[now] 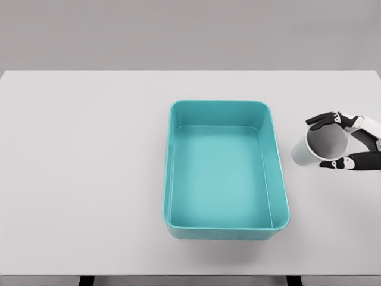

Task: Put the paper cup into the basket with your right arm

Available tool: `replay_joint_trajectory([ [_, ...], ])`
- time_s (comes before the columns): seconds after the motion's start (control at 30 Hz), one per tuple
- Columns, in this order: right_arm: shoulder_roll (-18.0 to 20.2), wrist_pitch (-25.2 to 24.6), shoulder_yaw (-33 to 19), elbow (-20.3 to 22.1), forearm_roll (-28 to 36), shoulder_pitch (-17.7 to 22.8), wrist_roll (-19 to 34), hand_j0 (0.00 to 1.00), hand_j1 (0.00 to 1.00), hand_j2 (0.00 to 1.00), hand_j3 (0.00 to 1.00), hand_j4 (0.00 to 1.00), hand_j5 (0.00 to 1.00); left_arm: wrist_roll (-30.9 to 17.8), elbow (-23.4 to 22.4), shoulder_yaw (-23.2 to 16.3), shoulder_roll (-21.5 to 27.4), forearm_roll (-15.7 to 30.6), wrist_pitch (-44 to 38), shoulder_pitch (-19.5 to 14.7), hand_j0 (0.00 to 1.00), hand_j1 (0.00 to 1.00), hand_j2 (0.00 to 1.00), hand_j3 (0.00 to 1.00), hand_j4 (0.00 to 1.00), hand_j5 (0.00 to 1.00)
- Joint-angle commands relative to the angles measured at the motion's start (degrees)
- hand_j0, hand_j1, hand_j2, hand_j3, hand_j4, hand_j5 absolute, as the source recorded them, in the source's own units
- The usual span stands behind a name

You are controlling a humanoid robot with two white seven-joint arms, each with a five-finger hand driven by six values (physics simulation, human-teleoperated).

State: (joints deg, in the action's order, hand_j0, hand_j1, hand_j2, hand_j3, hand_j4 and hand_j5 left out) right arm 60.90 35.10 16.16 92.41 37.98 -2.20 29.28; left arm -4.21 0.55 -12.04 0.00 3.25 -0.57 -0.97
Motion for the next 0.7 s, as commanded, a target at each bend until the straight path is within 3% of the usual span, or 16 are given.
replay_joint_trajectory([
  [0.0,-0.7,-0.1,0.1,0.49,-0.54,-0.17,-0.01,0.66,0.66,0.66,0.66,0.66,0.66,-0.01,-0.02,0.0,0.0,0.0,0.04,0.0,1.0,1.0,1.0,1.0,1.0,1.0],
  [0.27,-3.95,-0.1,3.88,0.93,-3.08,-6.5,-0.53,0.66,0.66,0.66,0.66,0.66,0.66,-0.01,-0.02,0.0,0.0,0.0,0.04,0.0,1.0,1.0,1.0,1.0,1.0,1.0],
  [0.5,-5.36,-0.1,5.02,1.1,-4.67,-8.26,-1.24,0.66,0.66,0.66,0.66,0.66,0.66,-0.01,-0.02,0.0,0.0,0.0,-0.05,0.0,1.0,1.0,1.0,1.0,1.0,1.0],
  [0.67,-6.67,-0.1,6.78,1.1,-6.43,-12.31,-1.24,0.66,0.66,0.66,0.66,0.66,0.66,-0.01,-0.02,0.0,0.0,0.0,-0.05,0.0,1.0,1.0,1.0,1.0,1.0,1.0],
])
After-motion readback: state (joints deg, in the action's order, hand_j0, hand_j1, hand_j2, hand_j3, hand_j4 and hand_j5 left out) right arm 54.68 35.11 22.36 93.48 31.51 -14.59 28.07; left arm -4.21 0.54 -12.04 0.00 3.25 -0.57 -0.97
